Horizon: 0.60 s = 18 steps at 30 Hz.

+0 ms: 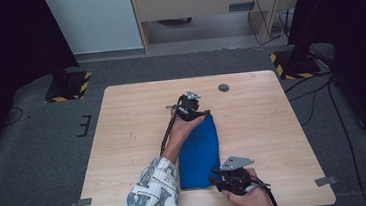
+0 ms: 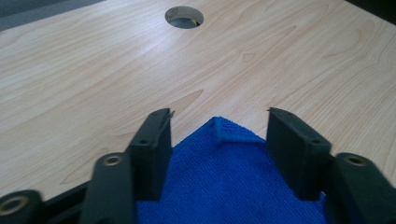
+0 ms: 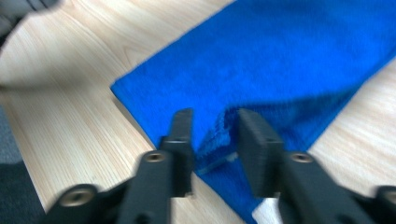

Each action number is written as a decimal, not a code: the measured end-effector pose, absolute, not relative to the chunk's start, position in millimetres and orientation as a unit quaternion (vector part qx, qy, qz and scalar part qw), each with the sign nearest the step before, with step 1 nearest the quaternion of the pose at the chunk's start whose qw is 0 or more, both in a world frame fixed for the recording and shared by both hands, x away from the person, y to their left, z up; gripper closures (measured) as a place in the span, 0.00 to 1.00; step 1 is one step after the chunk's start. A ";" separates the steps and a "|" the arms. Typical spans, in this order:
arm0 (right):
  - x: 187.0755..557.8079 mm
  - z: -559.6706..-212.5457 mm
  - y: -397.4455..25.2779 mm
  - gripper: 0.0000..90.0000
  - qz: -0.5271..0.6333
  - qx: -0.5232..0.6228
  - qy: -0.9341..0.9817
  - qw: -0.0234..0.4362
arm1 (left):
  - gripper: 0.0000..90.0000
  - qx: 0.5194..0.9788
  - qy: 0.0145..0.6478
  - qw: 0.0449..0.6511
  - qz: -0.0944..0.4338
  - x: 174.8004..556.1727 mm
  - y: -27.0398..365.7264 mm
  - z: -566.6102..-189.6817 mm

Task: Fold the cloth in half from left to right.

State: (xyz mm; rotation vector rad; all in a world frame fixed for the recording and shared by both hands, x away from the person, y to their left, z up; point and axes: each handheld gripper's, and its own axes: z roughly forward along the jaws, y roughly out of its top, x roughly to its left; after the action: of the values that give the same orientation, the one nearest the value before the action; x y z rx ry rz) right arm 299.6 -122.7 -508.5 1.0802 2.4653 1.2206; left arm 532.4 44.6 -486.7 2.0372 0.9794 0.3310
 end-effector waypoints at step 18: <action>304.6 -511.7 -136.6 0.11 0.386 0.408 0.817 0.132 | 0.12 0.812 0.382 0.425 0.122 505.7 80.5 -478.5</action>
State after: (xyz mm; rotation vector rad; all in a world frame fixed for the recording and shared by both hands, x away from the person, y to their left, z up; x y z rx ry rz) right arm 304.6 -136.6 -511.7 1.1852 2.3700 1.1204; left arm 505.7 80.5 -478.5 2.0298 0.9564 0.3059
